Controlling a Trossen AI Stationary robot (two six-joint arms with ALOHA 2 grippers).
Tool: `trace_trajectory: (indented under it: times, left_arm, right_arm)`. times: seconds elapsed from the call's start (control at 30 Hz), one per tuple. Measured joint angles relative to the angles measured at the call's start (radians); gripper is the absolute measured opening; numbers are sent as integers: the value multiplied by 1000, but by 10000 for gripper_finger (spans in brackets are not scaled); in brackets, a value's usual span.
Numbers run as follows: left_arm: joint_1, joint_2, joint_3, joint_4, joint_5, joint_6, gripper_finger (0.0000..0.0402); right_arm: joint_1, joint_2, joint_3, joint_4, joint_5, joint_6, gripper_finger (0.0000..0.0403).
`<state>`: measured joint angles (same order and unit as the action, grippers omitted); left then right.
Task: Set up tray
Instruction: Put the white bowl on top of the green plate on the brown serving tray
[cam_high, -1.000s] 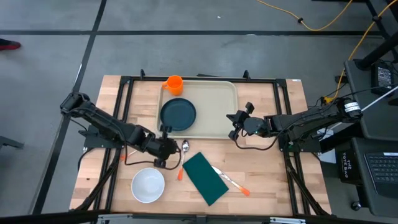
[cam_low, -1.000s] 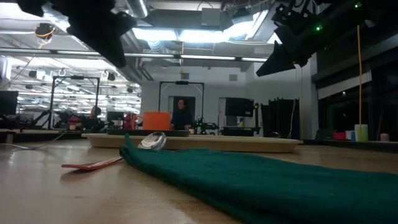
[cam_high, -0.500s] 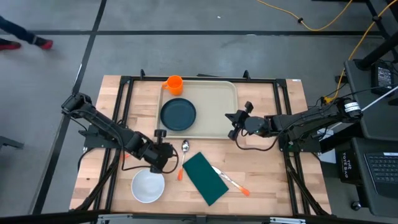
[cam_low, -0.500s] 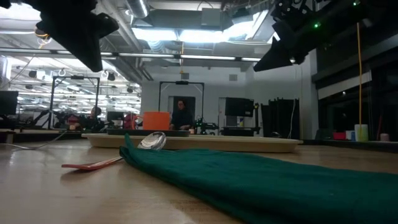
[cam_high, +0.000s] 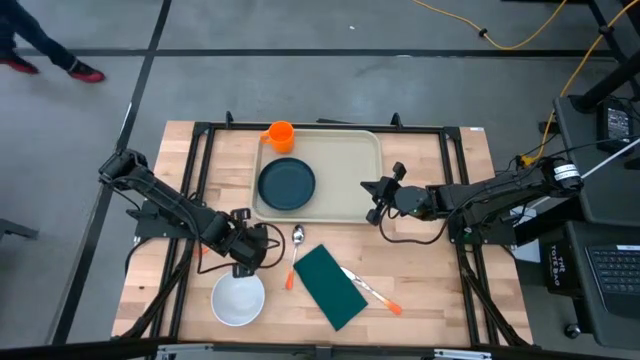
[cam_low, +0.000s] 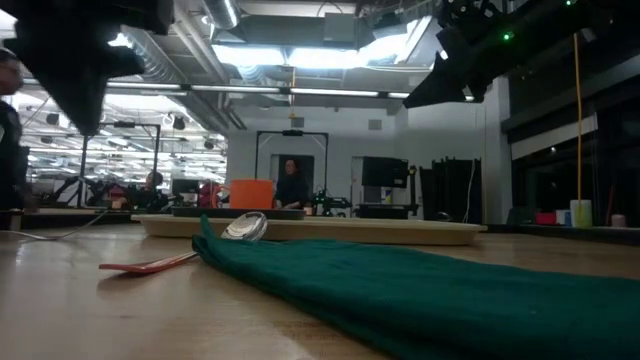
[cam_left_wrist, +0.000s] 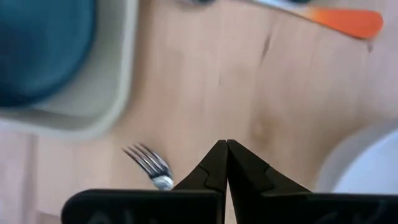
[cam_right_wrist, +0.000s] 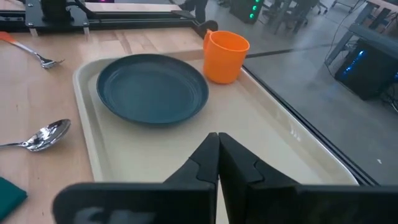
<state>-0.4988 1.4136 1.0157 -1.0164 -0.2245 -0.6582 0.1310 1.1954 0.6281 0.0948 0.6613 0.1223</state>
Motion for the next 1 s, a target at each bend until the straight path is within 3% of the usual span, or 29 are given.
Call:
trace_trajectory:
  times: [0.2,0.4,0.53,0.7,1.0]
  left_arm:
    - [-10,1,30,0,66,-36,3]
    - [-72,1,177,-69,-62,-42,3]
    - [-110,0,211,-110,-110,-95,3]
    - [-129,26,211,-112,-57,-196,3]
    - [-150,99,211,-136,70,-234,3]
  right_arm:
    - [-1,0,0,0,0,-4,12]
    - [-35,0,0,-2,0,3,12]
    - [-52,0,0,-16,0,26,12]
    - [-56,0,0,-21,0,22,12]
    - [-56,0,0,-17,0,30,12]
